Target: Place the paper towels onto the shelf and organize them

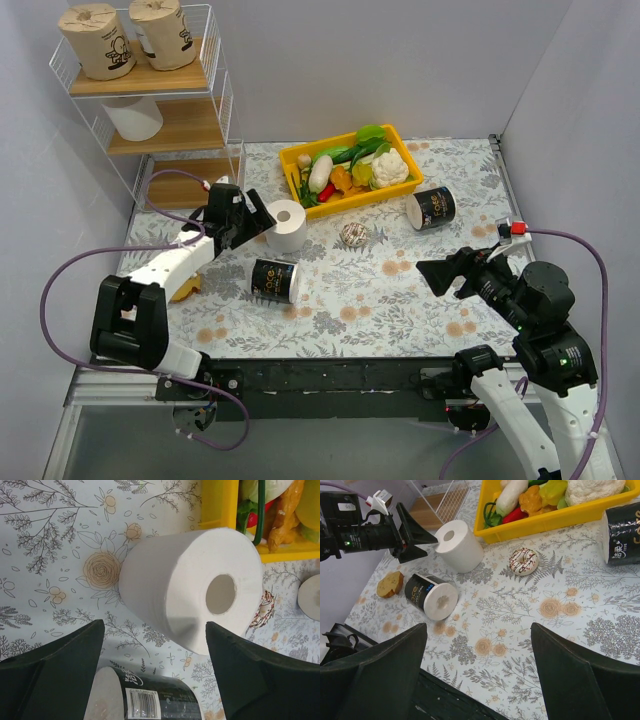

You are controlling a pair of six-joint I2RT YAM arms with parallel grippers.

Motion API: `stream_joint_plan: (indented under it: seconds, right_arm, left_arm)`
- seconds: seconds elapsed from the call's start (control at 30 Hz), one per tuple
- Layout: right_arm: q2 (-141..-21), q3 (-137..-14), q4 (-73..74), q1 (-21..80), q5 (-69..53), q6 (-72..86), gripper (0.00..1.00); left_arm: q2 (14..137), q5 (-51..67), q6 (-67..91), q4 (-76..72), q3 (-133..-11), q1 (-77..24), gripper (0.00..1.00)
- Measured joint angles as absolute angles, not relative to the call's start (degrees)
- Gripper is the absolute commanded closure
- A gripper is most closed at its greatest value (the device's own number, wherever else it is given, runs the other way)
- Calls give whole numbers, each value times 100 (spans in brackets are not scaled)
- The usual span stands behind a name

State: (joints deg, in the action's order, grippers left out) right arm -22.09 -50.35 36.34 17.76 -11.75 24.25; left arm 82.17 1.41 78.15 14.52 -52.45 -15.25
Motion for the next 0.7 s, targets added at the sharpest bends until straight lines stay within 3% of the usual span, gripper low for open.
stream_joint_plan:
  seconds: [0.53, 0.7]
  right_arm:
    - [-2209, -4969, 3629, 1776, -1170, 2425, 9]
    - [-2211, -4969, 3623, 1776, -1170, 2423, 9]
  left_arm:
    - [8733, 38, 7800, 976, -5415, -1592, 17]
    - [8962, 38, 7802, 825, -5566, -1594, 26]
